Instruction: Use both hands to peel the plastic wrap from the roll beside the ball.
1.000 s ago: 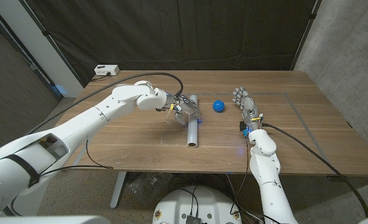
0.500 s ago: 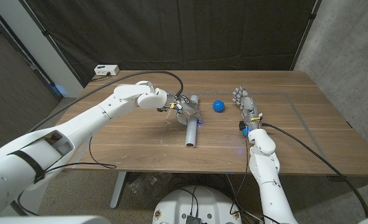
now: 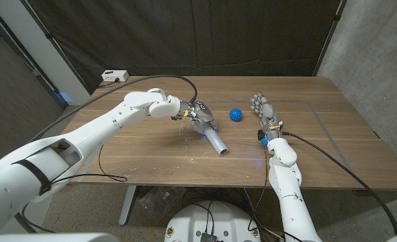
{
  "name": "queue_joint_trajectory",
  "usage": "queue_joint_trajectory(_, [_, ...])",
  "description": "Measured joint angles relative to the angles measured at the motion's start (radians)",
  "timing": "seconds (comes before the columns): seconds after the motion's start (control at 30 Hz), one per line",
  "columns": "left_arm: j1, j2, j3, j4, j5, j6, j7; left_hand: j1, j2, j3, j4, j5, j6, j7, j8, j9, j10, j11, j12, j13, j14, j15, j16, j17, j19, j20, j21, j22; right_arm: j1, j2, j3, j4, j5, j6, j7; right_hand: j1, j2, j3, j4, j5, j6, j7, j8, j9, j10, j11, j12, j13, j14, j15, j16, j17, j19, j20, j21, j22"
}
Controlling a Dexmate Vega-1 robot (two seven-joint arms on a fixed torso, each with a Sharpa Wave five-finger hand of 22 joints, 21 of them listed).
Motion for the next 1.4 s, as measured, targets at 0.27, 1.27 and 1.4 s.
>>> queue_joint_trajectory(0.27, [0.022,0.02,-0.002,0.009,0.02,-0.004,0.112,0.023,-0.023,-0.042,-0.011,0.004,0.052,-0.002,0.018,0.041,0.04,0.04,0.064,0.079,0.044,0.009,0.08,0.111,0.042,-0.002,0.094,0.026,0.0,-0.002,-0.003,-0.002,-0.003,-0.002,-0.001,0.0,0.0,0.0,0.0,0.0,0.0,0.0,0.0,0.0,0.003,-0.003,0.0,0.0,0.0,0.0,0.0,0.0,0.004,-0.004,-0.001,0.0])
queue_joint_trajectory(1.27, [0.155,0.004,-0.174,-0.002,-0.294,0.077,0.294,0.057,-0.059,-0.075,0.0,0.027,0.148,0.095,0.02,0.163,0.09,0.088,0.209,0.096,0.187,0.006,0.106,0.269,0.218,-0.014,0.322,0.02,-0.034,0.001,-0.006,-0.044,-0.004,-0.003,0.008,-0.004,0.004,0.0,0.0,0.0,0.005,-0.005,0.0,0.0,0.003,-0.003,0.0,0.0,0.016,0.005,0.0,0.0,0.004,-0.004,-0.006,0.0])
queue_joint_trajectory(1.4, [0.177,-0.012,-0.212,0.001,-0.373,0.088,0.294,0.057,-0.059,-0.075,0.0,0.027,0.149,0.095,0.02,0.175,0.084,0.082,0.215,0.096,0.187,0.006,0.104,0.278,0.218,-0.014,0.322,0.01,-0.035,0.001,-0.006,-0.047,-0.004,-0.002,0.009,-0.008,0.0,0.0,0.0,0.0,0.005,-0.005,0.0,0.0,0.003,-0.003,0.0,0.0,0.016,0.005,0.0,0.0,0.003,-0.004,-0.006,0.0])
